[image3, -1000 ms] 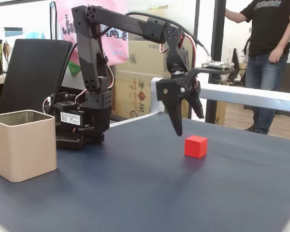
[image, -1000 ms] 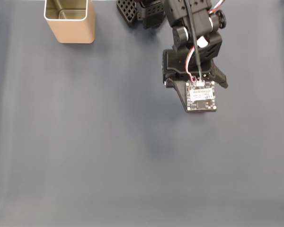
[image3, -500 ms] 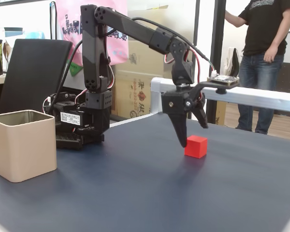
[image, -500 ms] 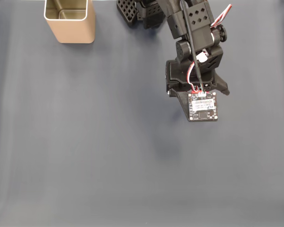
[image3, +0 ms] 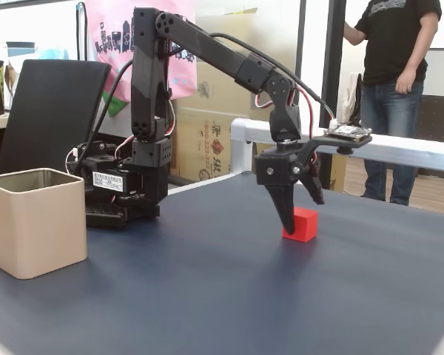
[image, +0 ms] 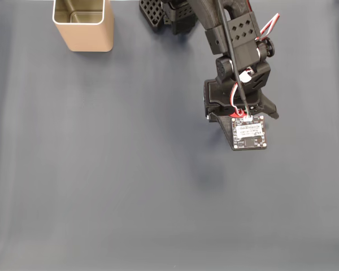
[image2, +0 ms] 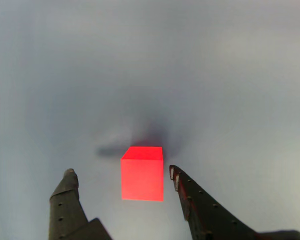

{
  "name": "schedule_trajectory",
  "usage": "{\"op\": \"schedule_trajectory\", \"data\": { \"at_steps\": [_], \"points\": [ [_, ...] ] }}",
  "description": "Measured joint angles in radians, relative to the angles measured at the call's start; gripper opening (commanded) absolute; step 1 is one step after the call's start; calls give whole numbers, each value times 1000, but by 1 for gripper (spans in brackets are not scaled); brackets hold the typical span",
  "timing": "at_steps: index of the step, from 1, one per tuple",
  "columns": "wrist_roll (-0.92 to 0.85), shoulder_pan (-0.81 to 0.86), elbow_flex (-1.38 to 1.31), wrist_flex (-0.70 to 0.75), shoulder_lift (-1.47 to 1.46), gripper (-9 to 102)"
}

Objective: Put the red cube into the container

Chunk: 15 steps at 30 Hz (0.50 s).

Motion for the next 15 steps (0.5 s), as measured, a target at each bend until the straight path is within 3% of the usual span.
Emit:
{"op": "schedule_trajectory", "data": {
  "at_steps": [9, 15],
  "points": [
    [12, -8, 0, -6, -6, 35],
    [12, -9, 0, -6, -8, 18]
  ]
}}
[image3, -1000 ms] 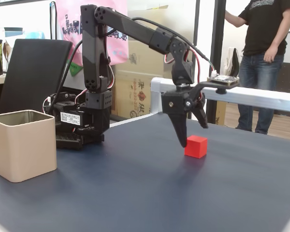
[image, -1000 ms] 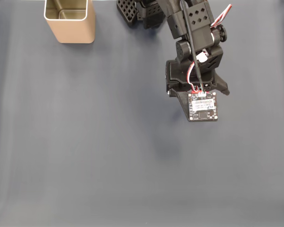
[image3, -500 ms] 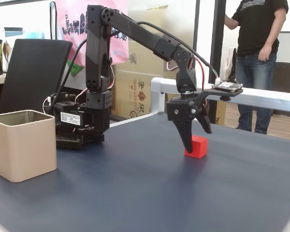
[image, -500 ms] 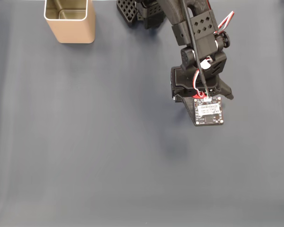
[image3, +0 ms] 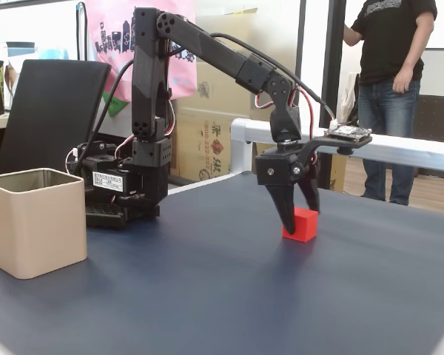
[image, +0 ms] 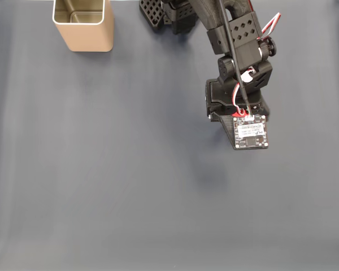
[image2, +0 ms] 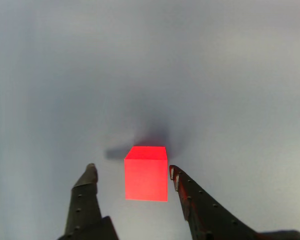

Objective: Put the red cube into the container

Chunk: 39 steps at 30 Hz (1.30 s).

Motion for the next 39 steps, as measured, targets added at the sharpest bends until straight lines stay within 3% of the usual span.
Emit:
{"op": "schedule_trajectory", "data": {
  "at_steps": [8, 22, 28, 39],
  "points": [
    [0, 0, 0, 0, 0, 3],
    [-60, 43, 0, 66, 14, 0],
    [-140, 184, -34, 175, 137, 0],
    [-414, 623, -138, 371, 336, 0]
  ]
}}
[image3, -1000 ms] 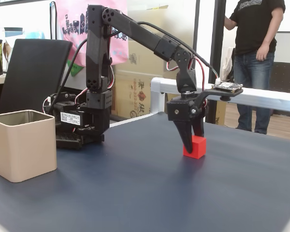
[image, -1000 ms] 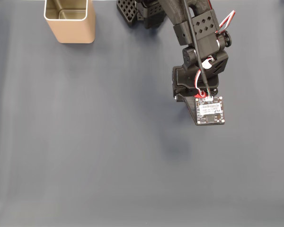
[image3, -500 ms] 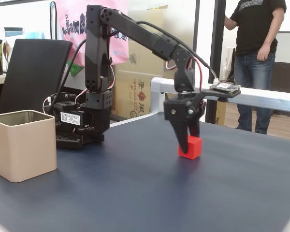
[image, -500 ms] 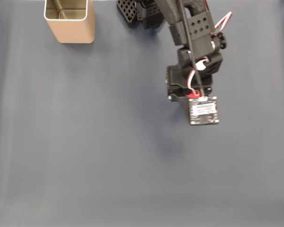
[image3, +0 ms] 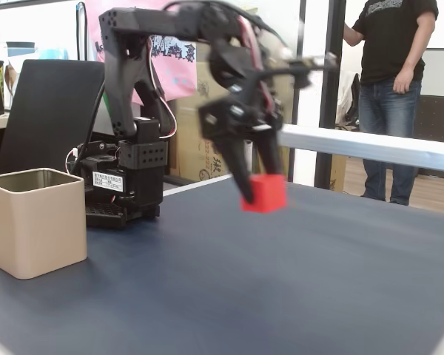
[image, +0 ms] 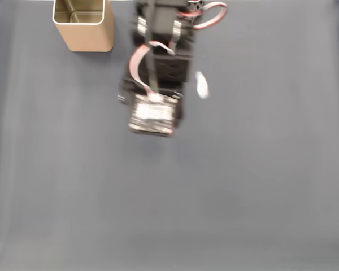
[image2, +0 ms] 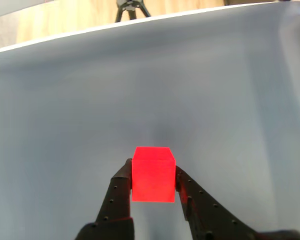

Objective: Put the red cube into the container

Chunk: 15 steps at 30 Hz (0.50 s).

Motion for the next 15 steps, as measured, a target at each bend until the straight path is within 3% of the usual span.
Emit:
{"op": "schedule_trajectory", "data": {
  "at_steps": [5, 15],
  "points": [
    [-87, 206, -54, 115, 55, 0],
    [-184, 523, -75, 199, 166, 0]
  ]
}}
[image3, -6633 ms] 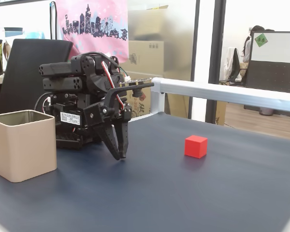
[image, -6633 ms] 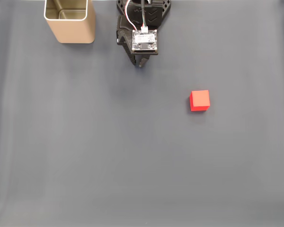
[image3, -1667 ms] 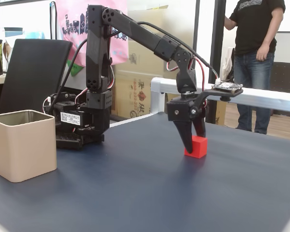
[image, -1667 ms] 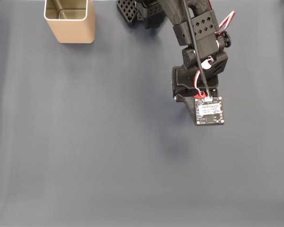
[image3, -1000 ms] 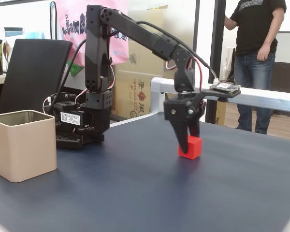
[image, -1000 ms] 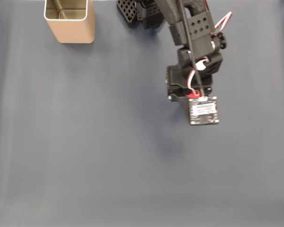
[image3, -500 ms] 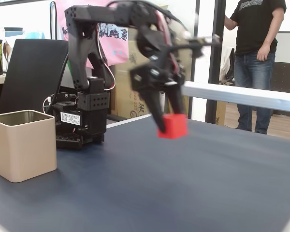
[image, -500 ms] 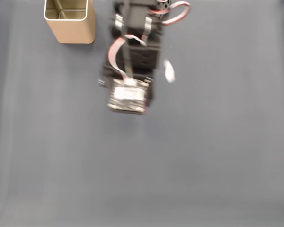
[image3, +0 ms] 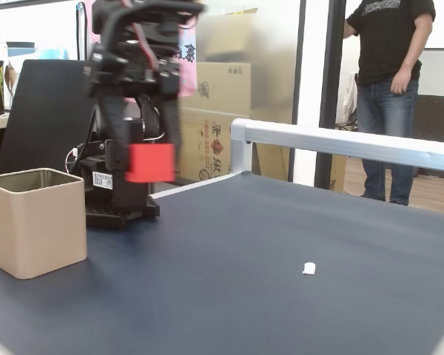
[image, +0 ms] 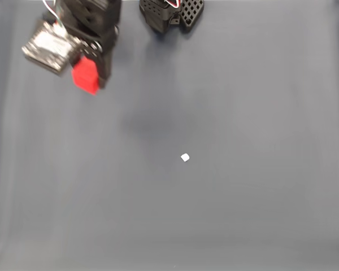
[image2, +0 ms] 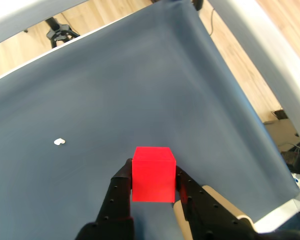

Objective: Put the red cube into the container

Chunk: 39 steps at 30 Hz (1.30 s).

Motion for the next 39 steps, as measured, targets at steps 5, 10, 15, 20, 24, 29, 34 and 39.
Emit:
{"op": "schedule_trajectory", "data": {
  "at_steps": [5, 10, 15, 20, 24, 29, 34, 39],
  "points": [
    [-46, 124, -6, 72, 86, 0],
    [-120, 245, 15, 120, 221, 0],
    [-216, 377, 97, 127, 350, 0],
    [-308, 518, 196, 127, 459, 0],
    [-345, 604, 275, 120, 534, 0],
    [-376, 684, 364, 114, 627, 0],
    [-379, 707, 388, 103, 661, 0],
    [-379, 707, 400, 69, 666, 0]
  ]
}}
